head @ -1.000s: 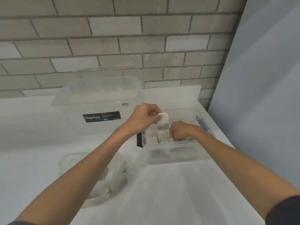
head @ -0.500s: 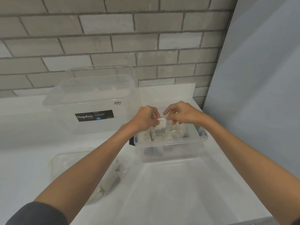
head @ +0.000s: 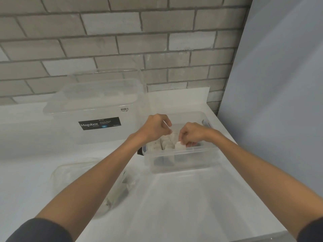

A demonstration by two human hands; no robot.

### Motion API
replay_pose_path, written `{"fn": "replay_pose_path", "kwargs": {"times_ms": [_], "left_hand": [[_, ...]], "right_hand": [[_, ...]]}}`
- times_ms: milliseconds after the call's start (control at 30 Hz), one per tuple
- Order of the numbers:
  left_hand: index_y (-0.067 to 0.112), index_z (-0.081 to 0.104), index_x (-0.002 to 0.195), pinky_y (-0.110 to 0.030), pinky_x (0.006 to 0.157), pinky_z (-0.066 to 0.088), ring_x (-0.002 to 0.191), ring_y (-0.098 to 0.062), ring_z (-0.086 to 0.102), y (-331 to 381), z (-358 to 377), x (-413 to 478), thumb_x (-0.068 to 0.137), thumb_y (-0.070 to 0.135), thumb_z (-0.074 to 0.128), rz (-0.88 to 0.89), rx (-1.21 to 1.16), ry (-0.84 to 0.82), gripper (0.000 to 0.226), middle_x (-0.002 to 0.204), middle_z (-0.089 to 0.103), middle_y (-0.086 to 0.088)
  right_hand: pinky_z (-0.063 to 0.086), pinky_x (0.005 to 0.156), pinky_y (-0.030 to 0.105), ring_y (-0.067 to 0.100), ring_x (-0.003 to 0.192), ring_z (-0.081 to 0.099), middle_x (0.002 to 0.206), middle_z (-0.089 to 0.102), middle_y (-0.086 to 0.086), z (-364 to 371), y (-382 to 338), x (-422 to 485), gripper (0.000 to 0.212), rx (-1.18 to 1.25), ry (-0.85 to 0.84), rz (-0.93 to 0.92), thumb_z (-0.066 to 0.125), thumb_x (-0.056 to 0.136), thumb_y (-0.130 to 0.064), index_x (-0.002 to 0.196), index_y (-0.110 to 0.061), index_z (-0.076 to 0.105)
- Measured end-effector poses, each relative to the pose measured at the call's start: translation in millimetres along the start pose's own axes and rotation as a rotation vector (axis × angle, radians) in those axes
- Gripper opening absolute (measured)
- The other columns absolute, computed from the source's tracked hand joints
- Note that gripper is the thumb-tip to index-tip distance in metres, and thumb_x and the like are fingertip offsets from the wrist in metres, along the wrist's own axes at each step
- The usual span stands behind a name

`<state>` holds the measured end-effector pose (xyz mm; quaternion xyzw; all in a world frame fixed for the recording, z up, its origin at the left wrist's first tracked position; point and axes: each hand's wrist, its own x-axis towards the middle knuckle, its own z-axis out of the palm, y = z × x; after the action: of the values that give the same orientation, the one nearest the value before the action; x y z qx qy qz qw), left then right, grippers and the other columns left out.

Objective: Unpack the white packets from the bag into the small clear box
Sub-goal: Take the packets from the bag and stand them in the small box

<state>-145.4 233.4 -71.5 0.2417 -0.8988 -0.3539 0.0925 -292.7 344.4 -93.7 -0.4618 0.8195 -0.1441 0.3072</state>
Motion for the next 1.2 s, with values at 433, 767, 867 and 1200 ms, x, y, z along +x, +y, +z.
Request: {"fn": "replay_pose_path", "kwargs": {"times_ms": [433,767,867,1200], "left_hand": [[0.013,0.067,0.098,-0.010,0.055,0.044,0.071,-0.004,0.060,-7,-18,-15,0.084,0.012,0.068,0.035,0.040,0.043,0.013,0.085,0.070,-0.002],[0.018,0.069,0.093,-0.021,0.064,0.050,0.072,-0.012,0.066,-12,-56,-42,0.085,0.015,0.065,0.048,-0.015,0.151,0.010,0.081,0.071,0.001],[0.019,0.070,0.092,-0.012,0.058,0.044,0.074,-0.010,0.065,-22,-76,-61,0.085,0.017,0.066,0.043,-0.007,0.166,0.008,0.078,0.070,0.005],[0.018,0.071,0.091,-0.028,0.074,0.050,0.084,-0.014,0.067,-100,-127,-138,0.084,0.025,0.065,-0.287,0.064,-0.320,0.013,0.093,0.073,0.001]], "right_hand": [[0.057,0.066,0.027,0.023,0.075,0.065,0.084,0.065,0.011,9,-10,13,0.016,-0.184,-0.045,0.066,0.066,0.082,0.002,0.095,-0.005,0.071],[0.050,0.056,0.018,0.011,0.067,0.070,0.087,0.070,0.008,-30,-75,-19,0.018,-0.115,0.224,-0.143,0.055,0.087,-0.002,0.096,-0.010,0.068],[0.042,0.055,0.013,0.010,0.068,0.070,0.085,0.069,0.003,-26,-112,-35,0.020,-0.080,0.272,-0.259,0.053,0.088,-0.004,0.096,-0.011,0.069],[0.052,0.069,0.018,0.011,0.070,0.071,0.075,0.062,-0.010,58,-208,-42,0.016,-0.065,0.061,-0.449,0.054,0.090,-0.009,0.096,-0.011,0.069]]}}
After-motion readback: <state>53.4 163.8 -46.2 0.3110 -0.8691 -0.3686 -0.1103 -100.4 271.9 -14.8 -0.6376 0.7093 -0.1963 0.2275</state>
